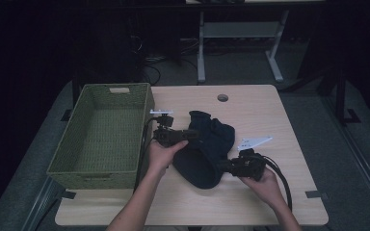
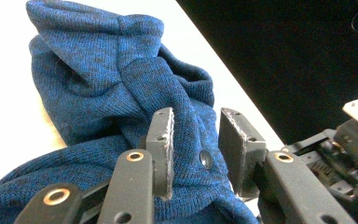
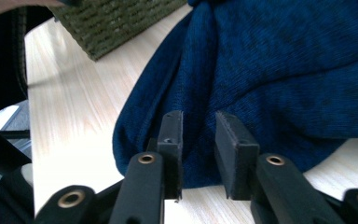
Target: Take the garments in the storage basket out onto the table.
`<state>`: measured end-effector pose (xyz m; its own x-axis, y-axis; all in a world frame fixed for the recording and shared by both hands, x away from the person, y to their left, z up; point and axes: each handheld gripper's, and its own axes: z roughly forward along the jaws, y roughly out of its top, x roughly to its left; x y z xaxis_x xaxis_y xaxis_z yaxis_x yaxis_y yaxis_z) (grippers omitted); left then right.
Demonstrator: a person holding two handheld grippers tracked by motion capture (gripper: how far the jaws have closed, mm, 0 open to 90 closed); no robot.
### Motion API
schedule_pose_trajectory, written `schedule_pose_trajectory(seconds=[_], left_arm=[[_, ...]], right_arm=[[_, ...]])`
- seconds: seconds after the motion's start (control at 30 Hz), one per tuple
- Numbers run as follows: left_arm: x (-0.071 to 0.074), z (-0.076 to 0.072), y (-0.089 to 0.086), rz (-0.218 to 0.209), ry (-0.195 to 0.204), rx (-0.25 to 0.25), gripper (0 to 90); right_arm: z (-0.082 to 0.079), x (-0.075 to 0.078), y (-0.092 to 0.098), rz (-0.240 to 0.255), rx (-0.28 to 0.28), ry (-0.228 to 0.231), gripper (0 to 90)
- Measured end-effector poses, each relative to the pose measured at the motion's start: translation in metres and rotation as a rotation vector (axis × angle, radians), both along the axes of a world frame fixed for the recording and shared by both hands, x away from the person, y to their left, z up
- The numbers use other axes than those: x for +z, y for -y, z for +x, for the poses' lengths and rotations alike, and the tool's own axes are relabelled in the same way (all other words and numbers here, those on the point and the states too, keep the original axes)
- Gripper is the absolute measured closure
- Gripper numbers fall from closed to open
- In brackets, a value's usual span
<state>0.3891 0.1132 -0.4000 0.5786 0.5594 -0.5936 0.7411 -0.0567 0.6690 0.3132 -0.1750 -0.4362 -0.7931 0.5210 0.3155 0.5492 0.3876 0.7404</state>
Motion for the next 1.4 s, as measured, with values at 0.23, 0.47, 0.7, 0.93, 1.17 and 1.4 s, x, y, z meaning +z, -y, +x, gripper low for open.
schedule_pose_trajectory(seconds=[0.23, 0.47, 0.7, 0.93, 1.17, 1.4], left_arm=[[0.000, 0.000, 0.000, 0.003, 0.002, 0.004, 66.0], [-0.001, -0.001, 0.001, 0.009, 0.001, 0.004, 66.0], [-0.002, -0.002, 0.001, 0.014, 0.003, 0.007, 66.0], [-0.006, -0.004, 0.003, 0.022, -0.002, 0.003, 65.8], [-0.012, -0.008, 0.004, 0.034, -0.009, -0.001, 65.8], [-0.021, -0.015, 0.007, 0.042, -0.019, -0.017, 66.3]], right_arm=[[0.007, -0.016, -0.013, -0.050, 0.014, -0.057, 79.4], [0.008, -0.029, -0.022, -0.128, 0.045, -0.086, 86.2], [0.009, -0.031, -0.018, -0.161, 0.068, -0.102, 89.7], [0.009, -0.029, -0.012, -0.183, 0.091, -0.111, 89.8], [0.009, -0.028, 0.002, -0.202, 0.116, -0.114, 89.7], [0.008, -0.027, 0.019, -0.224, 0.120, -0.118, 89.7]])
